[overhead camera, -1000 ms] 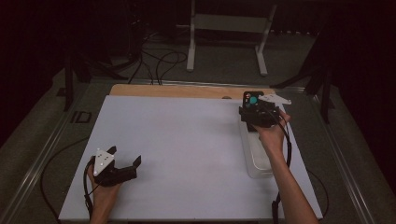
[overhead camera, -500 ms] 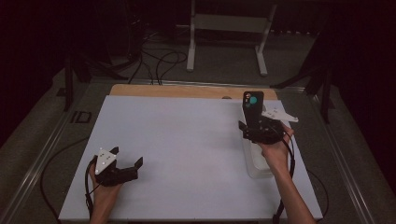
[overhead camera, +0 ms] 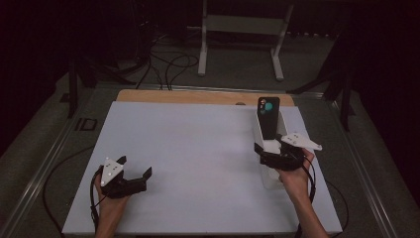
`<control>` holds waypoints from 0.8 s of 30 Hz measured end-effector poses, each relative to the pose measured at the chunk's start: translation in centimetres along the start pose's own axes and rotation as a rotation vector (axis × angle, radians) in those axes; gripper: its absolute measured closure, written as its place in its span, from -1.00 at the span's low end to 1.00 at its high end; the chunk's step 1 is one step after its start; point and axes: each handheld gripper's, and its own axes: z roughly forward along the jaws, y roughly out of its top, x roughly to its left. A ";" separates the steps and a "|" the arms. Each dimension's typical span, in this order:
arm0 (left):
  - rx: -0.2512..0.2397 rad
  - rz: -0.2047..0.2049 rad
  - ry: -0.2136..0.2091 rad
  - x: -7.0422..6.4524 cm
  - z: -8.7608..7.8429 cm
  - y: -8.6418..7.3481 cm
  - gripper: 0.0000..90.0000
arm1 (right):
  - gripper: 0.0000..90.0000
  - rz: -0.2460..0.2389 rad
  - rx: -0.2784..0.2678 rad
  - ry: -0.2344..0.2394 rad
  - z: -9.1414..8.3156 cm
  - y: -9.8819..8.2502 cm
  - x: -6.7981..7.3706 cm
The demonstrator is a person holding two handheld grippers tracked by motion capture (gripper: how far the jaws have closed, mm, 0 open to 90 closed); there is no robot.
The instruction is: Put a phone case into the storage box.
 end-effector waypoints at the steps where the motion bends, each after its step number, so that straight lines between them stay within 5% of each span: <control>1: -0.004 0.000 0.000 0.0 0.0 0.0 -0.99 | -0.74 -0.002 0.006 0.001 -0.1 -0.2 0.1; 7: -0.009 -0.001 0.004 0.0 -0.2 0.1 -0.99 | -0.74 -0.006 -0.066 -0.015 -1.9 -1.0 0.8; 24: -0.026 0.012 -0.031 -0.1 -0.6 0.3 -0.99 | -0.74 -0.056 -0.121 0.006 -4.4 -5.7 0.5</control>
